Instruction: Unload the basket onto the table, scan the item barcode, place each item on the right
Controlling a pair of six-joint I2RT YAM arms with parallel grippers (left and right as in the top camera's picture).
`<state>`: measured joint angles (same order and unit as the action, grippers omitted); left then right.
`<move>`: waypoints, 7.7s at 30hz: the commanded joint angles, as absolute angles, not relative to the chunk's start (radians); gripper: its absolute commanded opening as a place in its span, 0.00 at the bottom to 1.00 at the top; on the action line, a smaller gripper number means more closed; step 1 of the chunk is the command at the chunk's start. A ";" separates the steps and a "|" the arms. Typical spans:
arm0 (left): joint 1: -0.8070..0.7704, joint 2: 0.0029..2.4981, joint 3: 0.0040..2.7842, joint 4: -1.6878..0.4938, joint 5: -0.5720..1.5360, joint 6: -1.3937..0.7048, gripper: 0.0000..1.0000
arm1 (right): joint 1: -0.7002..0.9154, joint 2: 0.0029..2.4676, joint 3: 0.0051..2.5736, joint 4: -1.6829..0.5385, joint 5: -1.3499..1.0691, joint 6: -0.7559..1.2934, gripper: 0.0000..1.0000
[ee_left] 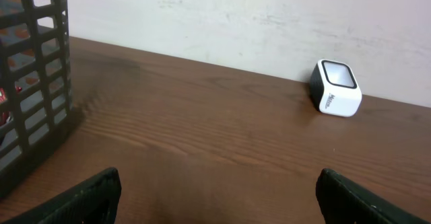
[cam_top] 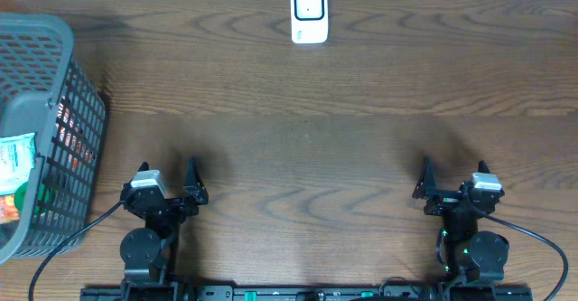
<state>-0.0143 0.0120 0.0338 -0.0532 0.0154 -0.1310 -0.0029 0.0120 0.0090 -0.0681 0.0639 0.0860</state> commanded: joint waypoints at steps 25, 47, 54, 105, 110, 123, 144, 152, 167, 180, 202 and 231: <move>-0.015 0.006 0.004 -0.070 -0.012 -0.132 0.93 | 0.004 0.007 0.006 -0.069 0.062 0.073 0.99; -0.015 0.006 0.004 -0.070 -0.012 -0.132 0.93 | 0.004 0.007 0.006 -0.069 0.062 0.073 0.99; -0.015 0.006 0.004 -0.070 -0.012 -0.132 0.93 | 0.004 0.007 0.006 -0.069 0.062 0.073 0.99; 0.006 1.116 1.694 -0.999 0.265 -0.067 0.93 | 0.004 0.007 0.006 -0.069 0.062 0.073 0.99; 0.181 1.235 1.916 -1.126 -0.002 -0.317 0.93 | 0.004 0.007 0.006 -0.069 0.062 0.073 0.99; 0.757 1.481 1.944 -1.427 -0.020 -0.646 0.87 | 0.004 0.007 0.006 -0.069 0.062 0.073 0.99; 0.859 1.498 1.414 -1.070 -0.093 -0.649 0.92 | 0.004 0.007 0.006 -0.069 0.062 0.073 0.99; 0.859 1.498 1.289 -0.957 -0.132 -0.649 0.99 | 0.004 0.007 0.006 -0.069 0.062 0.073 0.99; 0.859 1.690 1.256 -0.862 -0.145 -0.626 0.98 | 0.004 0.007 0.006 -0.069 0.062 0.073 0.99; 0.859 1.794 1.256 -0.834 -0.144 -0.625 0.91 | 0.004 0.007 0.006 -0.069 0.062 0.073 0.99; 0.859 1.798 1.251 -0.828 -0.147 -0.622 0.98 | 0.004 0.007 0.006 -0.069 0.062 0.073 0.99; 0.859 1.742 1.388 -0.990 -0.139 -0.622 0.59 | 0.004 0.007 0.006 -0.069 0.062 0.073 0.99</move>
